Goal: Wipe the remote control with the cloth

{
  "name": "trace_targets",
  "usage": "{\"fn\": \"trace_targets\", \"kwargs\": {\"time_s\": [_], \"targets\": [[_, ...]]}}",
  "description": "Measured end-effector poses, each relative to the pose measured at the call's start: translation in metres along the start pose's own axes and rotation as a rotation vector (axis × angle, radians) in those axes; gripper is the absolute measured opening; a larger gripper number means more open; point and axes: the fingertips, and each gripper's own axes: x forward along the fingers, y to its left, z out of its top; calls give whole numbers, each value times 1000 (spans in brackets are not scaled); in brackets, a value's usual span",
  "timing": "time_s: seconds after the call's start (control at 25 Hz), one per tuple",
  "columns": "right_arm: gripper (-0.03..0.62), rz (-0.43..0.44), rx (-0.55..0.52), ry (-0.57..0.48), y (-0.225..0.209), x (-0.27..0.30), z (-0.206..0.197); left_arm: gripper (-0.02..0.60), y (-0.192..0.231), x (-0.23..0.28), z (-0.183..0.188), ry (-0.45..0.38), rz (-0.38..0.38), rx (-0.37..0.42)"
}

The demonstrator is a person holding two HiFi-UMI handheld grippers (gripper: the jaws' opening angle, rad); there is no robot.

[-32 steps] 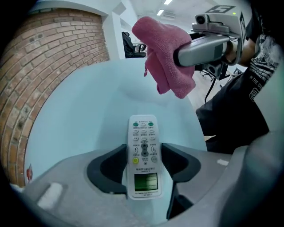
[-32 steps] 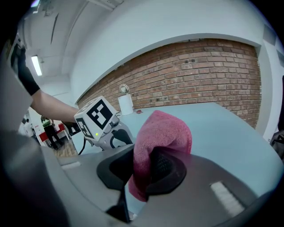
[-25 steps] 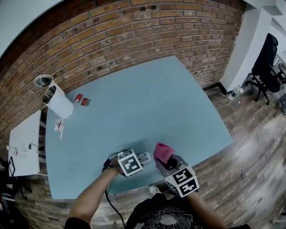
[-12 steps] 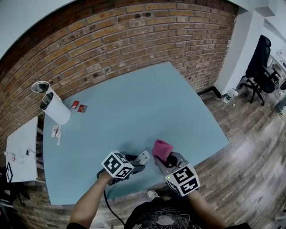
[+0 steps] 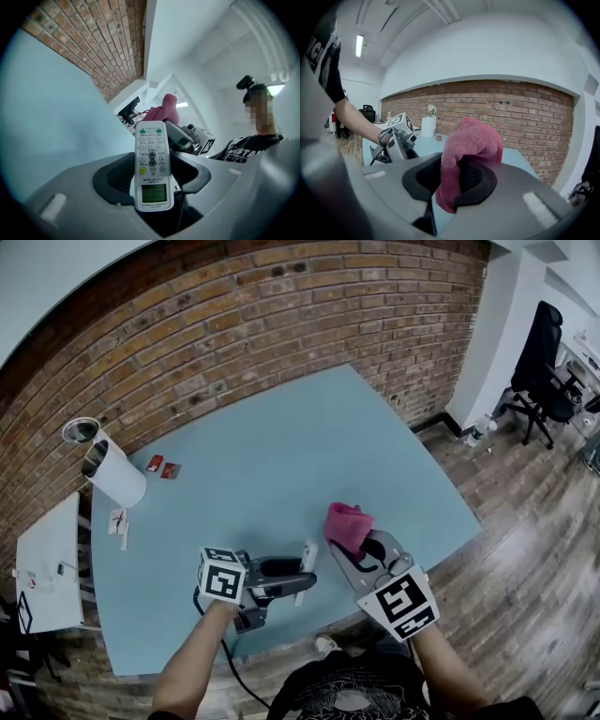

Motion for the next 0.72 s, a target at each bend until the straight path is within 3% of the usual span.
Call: {"fn": "trace_targets", "kwargs": {"time_s": [0.2, 0.32, 0.48, 0.72], "targets": [[61, 8, -155, -64, 7, 1, 27, 244, -26, -1, 14, -112, -221, -128], [61, 9, -193, -92, 12, 3, 38, 244, -36, -4, 22, -162, -317, -187], [61, 16, -208, -92, 19, 7, 39, 244, -38, -7, 28, -207, -371, -208], [61, 3, -220, -97, 23, 13, 42, 244, -32, -11, 38, -275, -342, -226]]}}
